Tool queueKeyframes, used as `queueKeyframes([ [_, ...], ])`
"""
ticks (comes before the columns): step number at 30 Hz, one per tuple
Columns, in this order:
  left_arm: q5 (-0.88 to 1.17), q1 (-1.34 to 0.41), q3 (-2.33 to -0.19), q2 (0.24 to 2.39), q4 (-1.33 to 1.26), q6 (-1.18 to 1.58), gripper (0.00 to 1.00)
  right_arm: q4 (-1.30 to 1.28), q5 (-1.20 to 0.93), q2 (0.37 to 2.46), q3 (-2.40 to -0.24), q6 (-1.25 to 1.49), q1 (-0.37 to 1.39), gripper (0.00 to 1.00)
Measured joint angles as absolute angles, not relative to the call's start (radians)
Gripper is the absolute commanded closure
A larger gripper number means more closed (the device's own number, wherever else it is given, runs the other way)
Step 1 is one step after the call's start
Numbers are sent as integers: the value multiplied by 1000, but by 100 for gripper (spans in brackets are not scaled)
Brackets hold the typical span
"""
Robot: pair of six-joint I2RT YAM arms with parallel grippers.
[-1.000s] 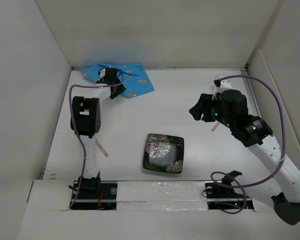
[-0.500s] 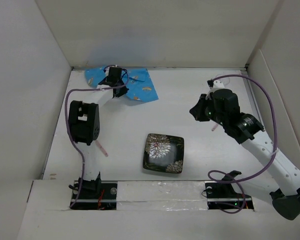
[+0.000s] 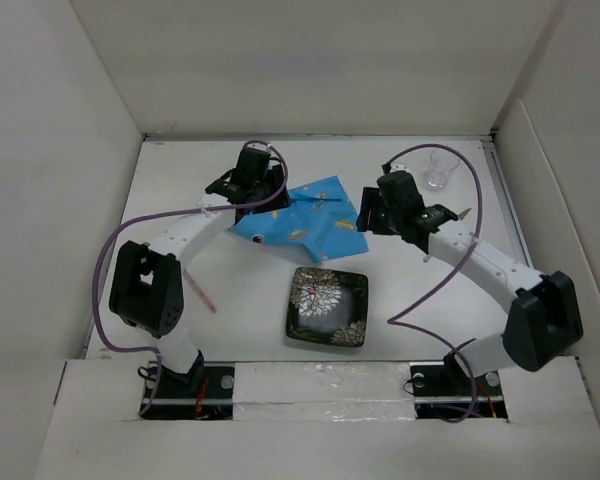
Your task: Set the dinner table for one person
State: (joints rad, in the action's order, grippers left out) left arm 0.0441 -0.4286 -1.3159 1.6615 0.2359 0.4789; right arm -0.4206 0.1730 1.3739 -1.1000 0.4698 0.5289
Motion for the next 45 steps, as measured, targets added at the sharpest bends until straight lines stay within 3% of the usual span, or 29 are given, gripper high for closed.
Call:
queueKeyframes([
  [7,-21,-449,-1246,1585,277,472,53,-409,176,1647,-1152,495,482,36],
  [15,-120,-374,-1084,1435,240,483,49,-413,204,1712,-1154,546,482,35],
  [23,-113,-224,-966,1460,217,507,36,-434,229,1779,-1173,575,431,30],
  [31,-111,-200,-970,1589,146,510,37,-455,207,1851,-1203,583,390,35],
  [36,-102,-199,-1002,1691,132,519,48,-464,182,1876,-1236,589,385,59],
  [37,-101,-199,-1008,1702,127,522,51,-464,178,1879,-1239,591,385,73],
  [38,-99,-199,-1015,1711,124,524,61,-464,171,1881,-1242,590,385,79],
  [39,-98,-199,-1024,1720,121,530,80,-464,171,1883,-1242,598,385,89],
  [40,-97,-199,-1033,1728,115,529,80,-463,164,1886,-1244,596,385,89],
  [41,-94,-199,-1044,1736,113,525,100,-463,158,1886,-1246,599,385,96],
  [45,-97,-199,-1114,1765,128,530,100,-459,121,1884,-1251,594,385,100],
])
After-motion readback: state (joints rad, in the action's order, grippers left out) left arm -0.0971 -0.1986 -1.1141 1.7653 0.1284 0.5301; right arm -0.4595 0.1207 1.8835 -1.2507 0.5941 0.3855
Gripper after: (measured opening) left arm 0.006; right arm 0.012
